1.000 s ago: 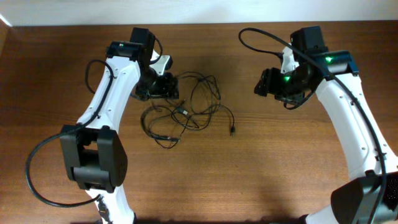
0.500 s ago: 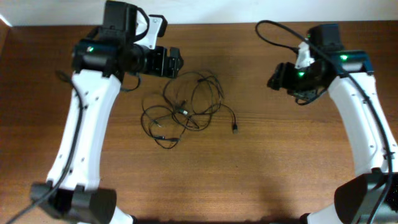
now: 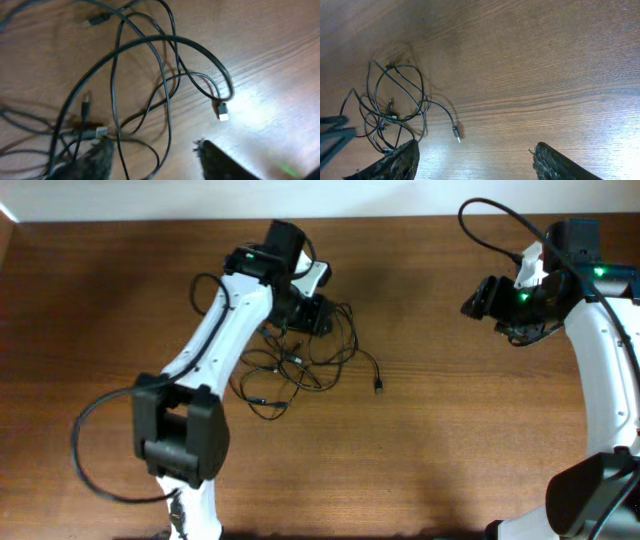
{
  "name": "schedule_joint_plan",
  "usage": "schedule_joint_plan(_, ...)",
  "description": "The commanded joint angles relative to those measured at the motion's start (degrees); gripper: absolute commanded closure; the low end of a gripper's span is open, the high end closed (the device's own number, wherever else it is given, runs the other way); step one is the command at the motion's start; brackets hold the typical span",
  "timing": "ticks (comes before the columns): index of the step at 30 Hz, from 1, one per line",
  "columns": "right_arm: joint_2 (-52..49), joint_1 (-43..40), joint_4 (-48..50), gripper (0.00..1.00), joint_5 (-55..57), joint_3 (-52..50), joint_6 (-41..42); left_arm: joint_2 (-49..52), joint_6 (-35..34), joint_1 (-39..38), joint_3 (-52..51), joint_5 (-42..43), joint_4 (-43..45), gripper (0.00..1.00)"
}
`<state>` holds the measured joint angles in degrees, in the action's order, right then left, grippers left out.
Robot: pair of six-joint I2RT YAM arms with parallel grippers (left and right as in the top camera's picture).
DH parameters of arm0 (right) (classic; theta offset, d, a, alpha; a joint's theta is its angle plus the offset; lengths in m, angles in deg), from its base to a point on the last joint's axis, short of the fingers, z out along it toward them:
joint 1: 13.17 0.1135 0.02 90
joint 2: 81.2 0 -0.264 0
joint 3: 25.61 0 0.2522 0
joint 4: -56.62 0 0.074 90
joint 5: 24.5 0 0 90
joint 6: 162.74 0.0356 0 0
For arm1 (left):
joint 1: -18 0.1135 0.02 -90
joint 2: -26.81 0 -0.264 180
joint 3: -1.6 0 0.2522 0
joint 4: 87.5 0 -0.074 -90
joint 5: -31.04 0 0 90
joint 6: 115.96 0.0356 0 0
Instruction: Untangle cables
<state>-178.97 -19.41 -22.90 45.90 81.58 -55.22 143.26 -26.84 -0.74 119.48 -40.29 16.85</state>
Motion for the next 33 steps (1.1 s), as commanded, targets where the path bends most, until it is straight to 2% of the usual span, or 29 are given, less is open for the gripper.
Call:
schedule_joint_plan(1, -0.07, -0.15, -0.42, 0.26, 0.81, 0.33, -0.79, 4.48, -0.04, -0.39, -0.17, 0.46, 2.14, 0.48)
schedule_joint_plan(10, -0.07, -0.15, -2.64, 0.26, 0.79, 0.33, -0.76, 6.45, -0.9, -1.42, -0.28, -0.72, 5.95, 0.48)
schedule_joint_plan(13, -0.07, -0.15, -2.95, 0.26, 0.81, 0.33, -0.79, 6.58, -0.94, -3.23, -2.6, -13.11, 7.87, 0.4)
schedule_joint_plan(18, -0.11, -0.15, -2.97, 0.26, 1.03, 0.33, -0.81, 10.19, -0.92, -3.15, -3.34, -14.05, 10.64, 0.41)
schedule_joint_plan(19, -0.11, -0.15, -2.97, 0.25, 1.55, 0.33, -0.81, 10.82, -0.9, -3.13, -3.39, -14.03, 10.67, 0.45)
schedule_joint_plan(22, -0.11, -0.15, -2.99, 0.25, 1.88, 0.33, -0.79, 10.84, -1.07, -3.39, -3.34, -10.91, 10.6, 0.97)
schedule_joint_plan(23, -0.11, -0.15, -3.04, 0.25, 1.86, 0.33, -0.79, 10.56, -1.07, -3.21, -2.82, -6.45, 10.19, 1.0)
schedule_joint_plan(25, -0.11, -0.15, -3.41, 0.24, 1.88, 0.33, -0.79, 8.2, -0.92, -2.86, -0.22, -0.02, 7.65, 1.0)
schedule_joint_plan(27, -0.11, -0.15, -3.89, 0.24, 1.86, 0.33, -0.79, -0.24, 0.94, -1.64, 5.25, 7.1, 0.85, 1.0)
schedule_joint_plan(30, -0.11, -0.15, -3.87, 0.24, 1.86, 0.33, -0.79, -12.61, 0.94, -1.44, 6.38, 7.08, -4.46, 1.0)
schedule_joint_plan(33, -0.11, -0.15, -3.91, 0.24, 1.84, 0.33, -0.79, -22.84, 0.96, -0.35, 6.38, 7.08, -4.94, 1.0)
